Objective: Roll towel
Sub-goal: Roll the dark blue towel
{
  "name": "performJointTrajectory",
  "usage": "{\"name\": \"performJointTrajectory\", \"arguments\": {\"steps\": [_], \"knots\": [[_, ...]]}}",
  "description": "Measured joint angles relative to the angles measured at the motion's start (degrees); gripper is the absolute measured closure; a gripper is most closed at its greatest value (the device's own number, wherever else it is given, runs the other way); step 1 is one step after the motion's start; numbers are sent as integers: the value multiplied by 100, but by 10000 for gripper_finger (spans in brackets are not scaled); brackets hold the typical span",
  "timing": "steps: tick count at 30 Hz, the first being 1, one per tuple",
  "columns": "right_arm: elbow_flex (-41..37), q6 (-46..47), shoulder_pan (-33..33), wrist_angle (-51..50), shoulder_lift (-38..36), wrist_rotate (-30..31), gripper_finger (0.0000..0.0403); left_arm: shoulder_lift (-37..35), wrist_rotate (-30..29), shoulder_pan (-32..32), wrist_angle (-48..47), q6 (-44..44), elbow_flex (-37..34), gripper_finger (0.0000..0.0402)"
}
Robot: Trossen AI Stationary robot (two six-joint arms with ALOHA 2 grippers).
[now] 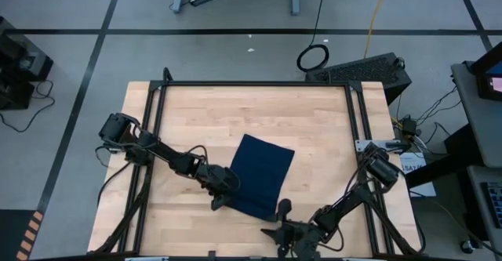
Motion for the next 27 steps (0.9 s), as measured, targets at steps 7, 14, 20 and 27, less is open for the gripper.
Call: {"name": "performJointTrajectory", "arguments": {"steps": [7,14,20,27], "knots": [[0,1350,-131,-698,19,58,213,0,11,-1,-2,3,0,397],[8,2060,-148,-657,286,105,214,0,-10,-1,16,83,0,396],[11,2398,-154,-690,334,143,214,0,-466,-1,23,462,0,361],[22,2833,-154,-933,339,122,216,-299,-518,-1,7,989,0,289]]}}
